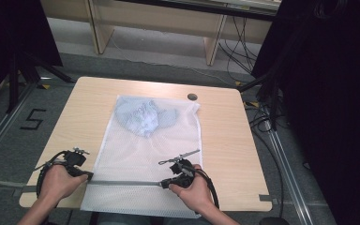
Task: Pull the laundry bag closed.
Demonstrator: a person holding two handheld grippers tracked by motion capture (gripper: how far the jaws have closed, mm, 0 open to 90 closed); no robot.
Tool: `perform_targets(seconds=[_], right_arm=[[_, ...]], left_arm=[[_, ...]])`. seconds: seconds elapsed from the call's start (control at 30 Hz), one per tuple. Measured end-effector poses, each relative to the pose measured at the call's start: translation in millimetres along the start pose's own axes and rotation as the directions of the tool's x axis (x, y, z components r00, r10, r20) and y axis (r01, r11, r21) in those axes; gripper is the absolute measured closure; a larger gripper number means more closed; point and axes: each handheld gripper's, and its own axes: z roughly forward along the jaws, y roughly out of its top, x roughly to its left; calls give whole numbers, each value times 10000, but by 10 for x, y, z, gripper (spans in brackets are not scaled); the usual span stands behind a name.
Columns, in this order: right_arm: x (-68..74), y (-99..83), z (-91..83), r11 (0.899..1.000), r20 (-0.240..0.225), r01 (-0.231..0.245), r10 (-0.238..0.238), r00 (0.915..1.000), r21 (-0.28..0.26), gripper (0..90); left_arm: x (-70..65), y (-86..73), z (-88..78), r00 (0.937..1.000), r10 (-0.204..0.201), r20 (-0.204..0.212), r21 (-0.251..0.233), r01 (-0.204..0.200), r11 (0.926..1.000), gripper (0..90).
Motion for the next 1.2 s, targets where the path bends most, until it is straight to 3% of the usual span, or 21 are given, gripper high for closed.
perform_targets(seconds=[0.07,0.1,0.17,0.57,0.63,0.83,0.97,1.0,1.1,1.2], right_arm=[[-4,-4,-2,10000,45,-5,5,10000,1,870],[2,-7,-11,9997,47,-227,226,9997,135,870],[-14,-10,-15,10000,18,-10,10,10000,-2,870],[-57,-42,-44,9999,54,-97,98,9999,-29,870],[-53,-50,-58,9994,77,-307,306,9995,130,870],[-87,-64,-71,9999,97,-161,161,9998,12,870],[-110,-79,-90,9997,109,-224,224,9997,-5,870],[-101,-82,-98,9989,129,-455,454,9989,93,870],[-136,-94,-104,9999,186,-143,144,9997,-36,870],[-117,-105,-119,9978,119,-653,651,9978,150,870]], left_arm=[[-6,0,5,10000,-96,21,-74,96,9999,900],[-2,0,3,10000,-15,-6,-27,15,10000,900],[-2,1,2,10000,-6,-7,-19,6,10000,900],[-2,1,1,10000,4,-10,-11,-4,10000,900],[-2,0,2,10000,-6,-10,-22,6,10000,900],[-2,0,3,10000,-4,-11,-34,4,10000,900],[-3,1,2,10000,14,-20,-4,-14,10000,900],[-3,1,2,10000,1,-14,-14,-1,10000,900],[-4,1,2,10000,3,-21,-6,-3,10000,900],[-3,0,2,10000,2,-14,-17,-2,10000,900]])
